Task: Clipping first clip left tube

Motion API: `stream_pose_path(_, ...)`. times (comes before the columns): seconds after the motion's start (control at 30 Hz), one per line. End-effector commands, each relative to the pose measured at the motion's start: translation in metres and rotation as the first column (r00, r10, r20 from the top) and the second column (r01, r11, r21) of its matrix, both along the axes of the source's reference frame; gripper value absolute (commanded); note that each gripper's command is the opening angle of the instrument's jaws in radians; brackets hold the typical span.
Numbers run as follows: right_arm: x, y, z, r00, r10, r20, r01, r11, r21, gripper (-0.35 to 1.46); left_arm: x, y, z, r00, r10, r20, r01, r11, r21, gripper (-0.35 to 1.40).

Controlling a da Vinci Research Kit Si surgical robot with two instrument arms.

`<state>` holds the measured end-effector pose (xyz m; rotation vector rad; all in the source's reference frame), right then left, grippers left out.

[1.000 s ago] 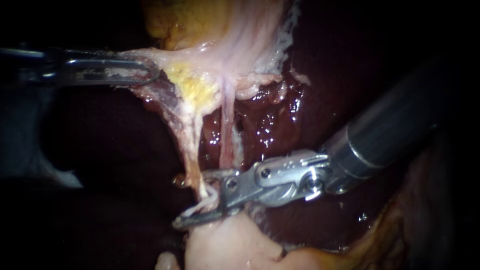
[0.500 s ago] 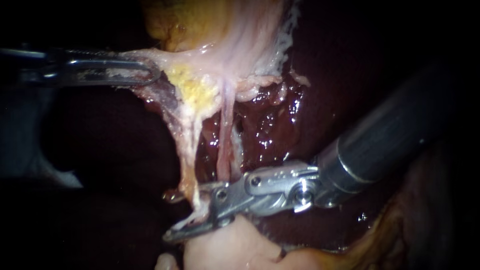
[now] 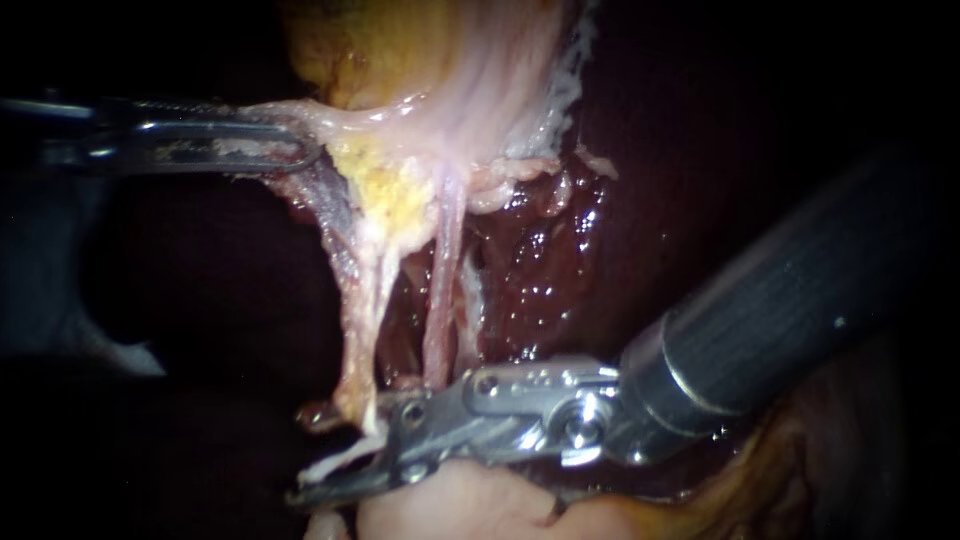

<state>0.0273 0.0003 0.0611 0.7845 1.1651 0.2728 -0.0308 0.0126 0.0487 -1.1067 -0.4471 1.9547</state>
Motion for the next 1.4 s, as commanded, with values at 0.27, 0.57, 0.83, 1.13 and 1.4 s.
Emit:
stream_pose_path(0.27, 0.0003, -0.0001, -0.0004, 1.0000, -0.004, -0.002, 0.004, 1.000, -0.001, 0.45, 0.0000, 0.0000, 0.0000, 1.0000, 0.000, 0.000, 0.000, 1.000, 0.000, -0.35)
stream_pose_path(0.57, 0.0001, -0.0001, 0.0000, 1.0000, -0.006, -0.003, 0.006, 1.000, -0.003, 0.37, 0.0000, 0.0000, 0.0000, 1.0000, 0.000, 0.000, 0.000, 1.000, 0.000, -0.35)
stream_pose_path(0.83, -0.0005, 0.0003, 0.0005, 1.0000, -0.007, 0.002, 0.007, 1.000, 0.014, 0.17, 0.0000, 0.0000, 0.0001, 1.0000, 0.000, 0.000, 0.000, 1.000, 0.000, -0.35)
stream_pose_path(1.13, -0.0015, 0.0003, 0.0006, 0.9974, 0.014, 0.071, -0.024, 0.989, 0.146, -0.35, 0.0000, 0.0000, 0.0001, 1.0000, 0.000, 0.000, 0.000, 1.000, -0.001, -0.35)
stream_pose_path(1.4, -0.0020, 0.0004, 0.0009, 0.9963, 0.003, 0.086, -0.015, 0.989, 0.146, -0.35, 0.0000, 0.0000, 0.0001, 1.0000, 0.000, 0.000, 0.000, 1.000, -0.001, -0.35)
